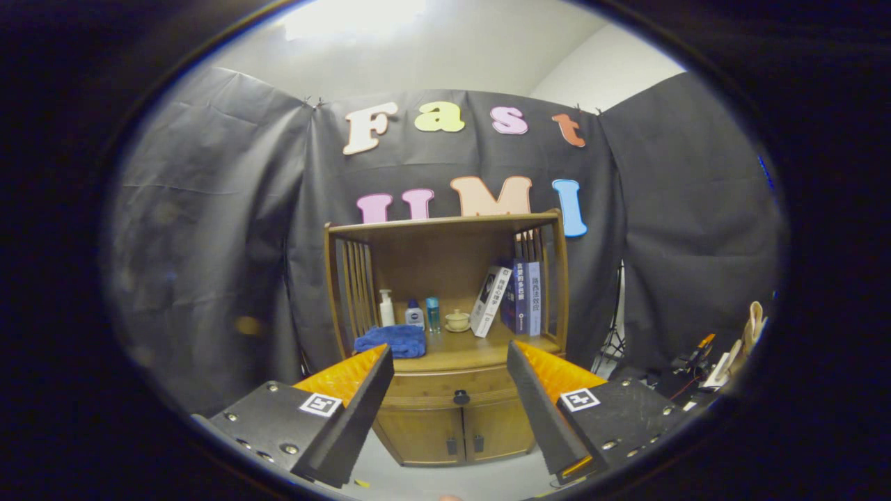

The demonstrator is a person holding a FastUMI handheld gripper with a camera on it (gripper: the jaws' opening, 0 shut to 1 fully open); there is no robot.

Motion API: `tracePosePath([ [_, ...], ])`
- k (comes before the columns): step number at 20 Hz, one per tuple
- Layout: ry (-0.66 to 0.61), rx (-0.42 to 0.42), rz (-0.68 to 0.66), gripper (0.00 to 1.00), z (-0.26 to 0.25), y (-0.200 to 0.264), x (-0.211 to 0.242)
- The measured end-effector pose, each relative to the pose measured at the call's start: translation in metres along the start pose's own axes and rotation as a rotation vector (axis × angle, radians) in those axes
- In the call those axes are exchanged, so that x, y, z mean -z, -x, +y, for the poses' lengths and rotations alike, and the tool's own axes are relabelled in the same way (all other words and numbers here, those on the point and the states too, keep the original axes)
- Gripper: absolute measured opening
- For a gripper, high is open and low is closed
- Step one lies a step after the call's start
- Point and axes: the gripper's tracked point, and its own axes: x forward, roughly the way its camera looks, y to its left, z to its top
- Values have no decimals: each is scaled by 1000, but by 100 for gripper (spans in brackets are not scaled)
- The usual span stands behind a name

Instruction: Pull open the drawer, take out the items inside it, and place them on the countertop above the cabinet.

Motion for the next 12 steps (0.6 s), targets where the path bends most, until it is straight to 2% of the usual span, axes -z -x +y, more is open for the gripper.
tracePosePath([
  [7,-40,-16,11,98,4,-38,33],
  [12,-5,4,30,99,-2,-82,77],
])
